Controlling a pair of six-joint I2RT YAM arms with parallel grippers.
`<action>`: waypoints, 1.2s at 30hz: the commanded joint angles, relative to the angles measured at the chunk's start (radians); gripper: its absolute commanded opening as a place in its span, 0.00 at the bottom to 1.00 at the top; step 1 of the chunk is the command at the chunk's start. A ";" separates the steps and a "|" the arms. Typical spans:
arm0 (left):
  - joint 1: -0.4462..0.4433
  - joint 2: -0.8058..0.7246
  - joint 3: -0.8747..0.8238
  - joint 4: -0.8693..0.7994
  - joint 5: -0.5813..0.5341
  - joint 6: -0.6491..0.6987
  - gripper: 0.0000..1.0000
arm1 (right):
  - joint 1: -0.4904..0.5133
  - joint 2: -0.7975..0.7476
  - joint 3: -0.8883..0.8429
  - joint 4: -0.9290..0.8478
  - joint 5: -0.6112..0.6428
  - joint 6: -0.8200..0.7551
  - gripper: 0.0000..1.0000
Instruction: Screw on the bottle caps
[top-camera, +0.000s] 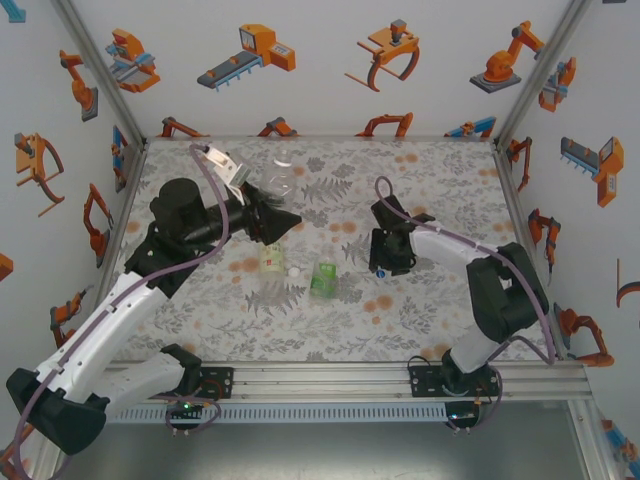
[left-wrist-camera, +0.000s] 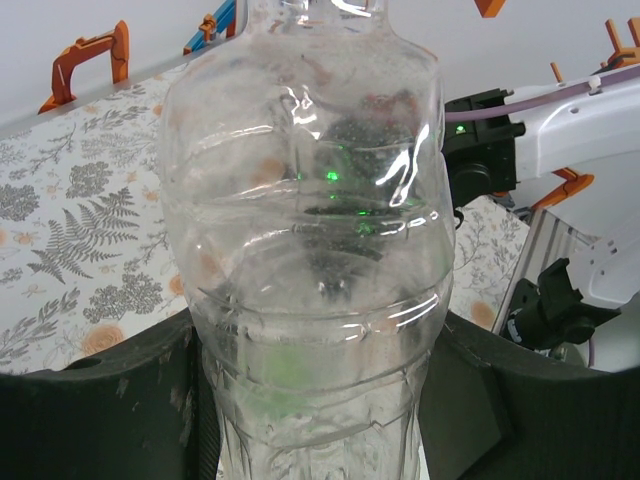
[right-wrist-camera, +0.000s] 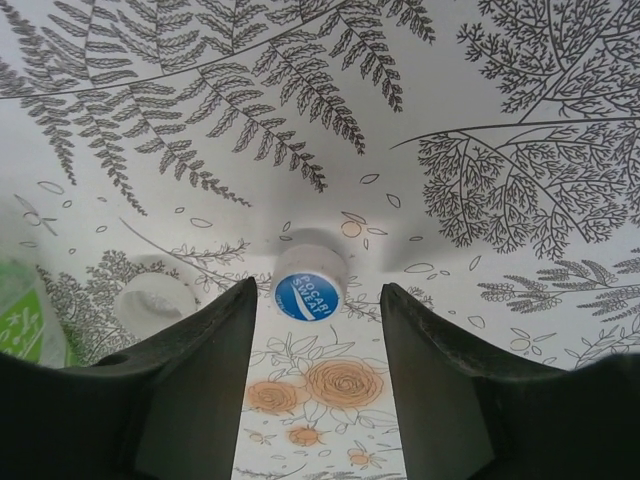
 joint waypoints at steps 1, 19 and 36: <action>0.007 -0.027 -0.010 0.012 -0.008 0.018 0.00 | 0.009 0.021 0.025 0.008 0.017 -0.015 0.49; 0.008 -0.021 -0.008 0.014 -0.005 0.024 0.00 | 0.025 0.061 0.033 -0.023 0.031 -0.034 0.35; 0.001 0.008 0.031 -0.241 0.111 0.327 0.00 | 0.027 -0.317 0.138 -0.034 -0.132 -0.277 0.05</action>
